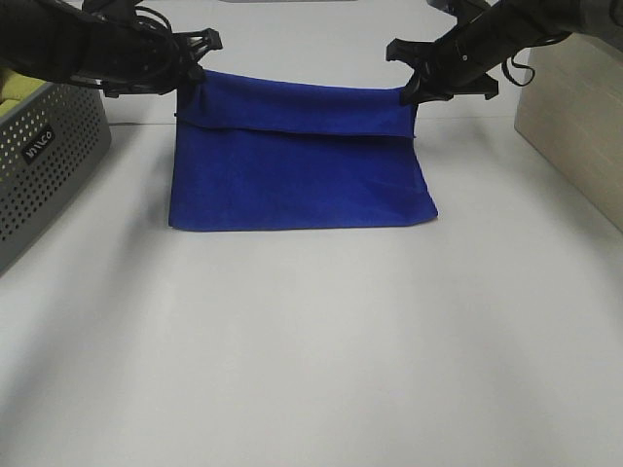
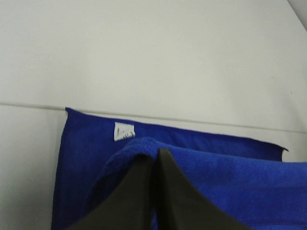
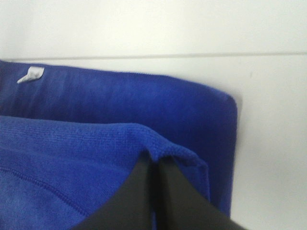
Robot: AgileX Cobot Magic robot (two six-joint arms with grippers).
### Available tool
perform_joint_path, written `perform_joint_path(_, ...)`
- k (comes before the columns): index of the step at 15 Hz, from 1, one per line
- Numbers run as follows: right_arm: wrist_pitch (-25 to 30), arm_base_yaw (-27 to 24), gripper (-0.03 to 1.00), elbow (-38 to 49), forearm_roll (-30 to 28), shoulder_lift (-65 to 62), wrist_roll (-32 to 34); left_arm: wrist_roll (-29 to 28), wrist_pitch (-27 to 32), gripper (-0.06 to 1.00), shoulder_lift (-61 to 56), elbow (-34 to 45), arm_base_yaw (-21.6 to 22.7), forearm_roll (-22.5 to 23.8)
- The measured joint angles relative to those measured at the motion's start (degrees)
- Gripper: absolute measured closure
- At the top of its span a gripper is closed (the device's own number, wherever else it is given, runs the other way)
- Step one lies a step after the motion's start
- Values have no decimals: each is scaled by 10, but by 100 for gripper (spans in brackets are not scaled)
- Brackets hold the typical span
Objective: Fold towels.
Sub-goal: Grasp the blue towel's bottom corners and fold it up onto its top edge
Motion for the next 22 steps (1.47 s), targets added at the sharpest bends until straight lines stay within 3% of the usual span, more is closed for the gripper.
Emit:
perform_joint_path(5, -85, 0, 96, -5, -5, 40, -13, 11, 0, 94, 96, -96, 0, 0)
perform_joint_path(6, -93, 0, 89, -5, -5, 45, -13, 12, 0, 91, 109, -104, 0, 0)
perform_joint_path(8, -104, 0, 56, -5, -5, 50, -13, 12, 0, 72, 113, -106, 0, 0)
perform_joint_path(9, -104, 0, 39, -5, -5, 50, -13, 12, -3, 55, 113, -109, 0, 0)
perform_joint_path(11, -96, 0, 23, -5, -11, 46, -13, 13, -16, 27, 113, -111, 0, 3)
perform_joint_path(12, -87, 0, 22, -5, -17, 43, -13, 14, -16, 23, 112, -111, 0, 7)
perform_joint_path(13, -36, 0, 20, -6, -45, 19, -13, 15, 4, 18, 102, -111, 3, 60)
perform_joint_path(15, 39, 0, 20, -7, -78, -1, -13, 5, 74, 18, 84, -111, 12, 109)
perform_joint_path(19, 168, -2, 20, -7, -92, -7, 35, -141, 261, 20, 78, -112, 50, 203)
perform_joint_path(22, 240, -18, 20, -5, -87, -7, 53, -258, 340, 22, 78, -110, 58, 298)
